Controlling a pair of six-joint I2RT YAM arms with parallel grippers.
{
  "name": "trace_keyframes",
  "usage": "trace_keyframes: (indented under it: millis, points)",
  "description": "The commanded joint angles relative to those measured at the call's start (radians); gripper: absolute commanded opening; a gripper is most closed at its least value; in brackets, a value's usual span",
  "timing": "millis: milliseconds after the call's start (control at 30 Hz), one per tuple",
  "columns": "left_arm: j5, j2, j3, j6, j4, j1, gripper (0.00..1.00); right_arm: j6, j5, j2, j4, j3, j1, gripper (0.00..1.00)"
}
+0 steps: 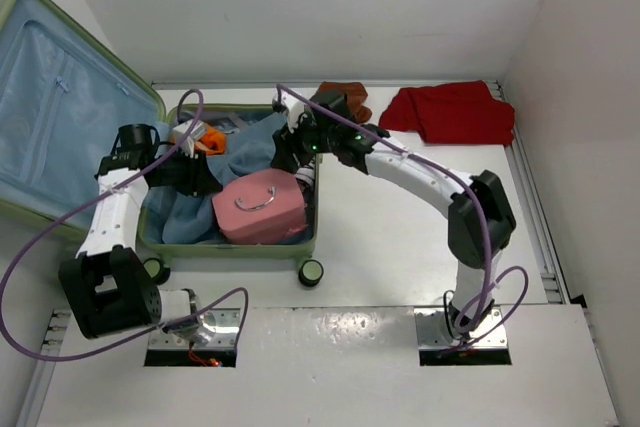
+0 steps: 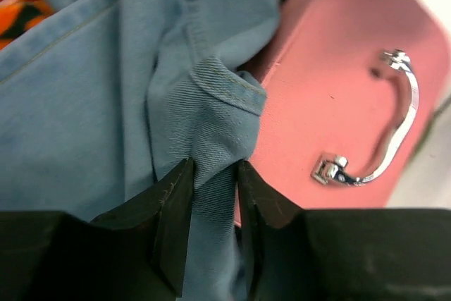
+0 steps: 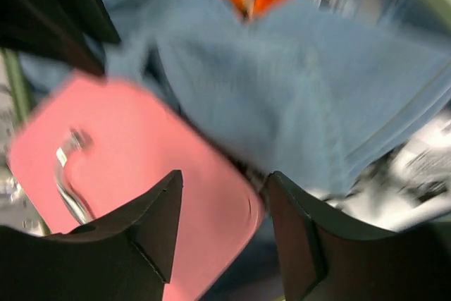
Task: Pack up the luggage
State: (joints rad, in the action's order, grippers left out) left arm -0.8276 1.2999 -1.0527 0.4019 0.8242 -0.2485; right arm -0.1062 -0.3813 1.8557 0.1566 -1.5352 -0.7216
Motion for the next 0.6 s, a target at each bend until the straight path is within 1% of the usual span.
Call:
trace_keyframes:
  millis: [0,33,100,167,233,267,300,333,367,400,467,500,567]
  points:
    - [0.18,0.038,0.088,-0.028,-0.049,0.025,0.34,-0.033,-0.03,0.025,0.04,0.047,-0.001,0.53]
    - [0.244,0.057,0.106,-0.091,-0.101,0.037,0.32,-0.039,-0.031,0.033,0.05,0.05,0.002,0.54]
    - [0.287,0.091,0.097,-0.119,-0.092,0.037,0.29,-0.07,-0.065,0.075,0.055,0.049,0.011,0.58]
    - [0.347,0.12,0.086,-0.13,-0.092,0.037,0.29,-0.108,-0.071,0.108,0.044,0.047,0.016,0.63]
    - [0.32,0.121,0.086,-0.117,-0.092,0.028,0.29,-0.124,-0.09,0.135,0.009,0.047,0.019,0.63]
    - [0.265,0.121,0.086,-0.106,-0.092,0.019,0.3,-0.131,-0.112,0.141,0.003,0.035,0.027,0.53]
    - [0.251,0.096,0.086,-0.106,-0.092,0.005,0.3,-0.145,-0.134,0.152,0.009,0.027,0.027,0.48]
    - [0.24,0.084,0.086,-0.106,-0.092,0.005,0.32,-0.147,-0.143,0.151,0.023,0.018,0.025,0.44]
    - [0.211,0.07,0.076,-0.106,-0.092,-0.036,0.38,-0.141,-0.165,0.148,0.037,0.02,0.027,0.41]
    - [0.126,0.055,0.066,-0.095,-0.082,-0.057,0.43,-0.124,-0.178,0.131,0.072,0.026,0.028,0.35]
    - [0.046,0.0,0.027,-0.095,-0.082,-0.084,0.52,-0.092,-0.205,0.1,0.109,0.064,0.021,0.31]
    - [0.019,-0.013,0.011,-0.095,-0.082,-0.084,0.59,-0.079,-0.203,0.079,0.154,0.076,0.027,0.28]
    - [-0.022,-0.022,-0.019,-0.124,-0.094,-0.084,0.6,-0.035,-0.211,0.025,0.204,0.137,0.025,0.22]
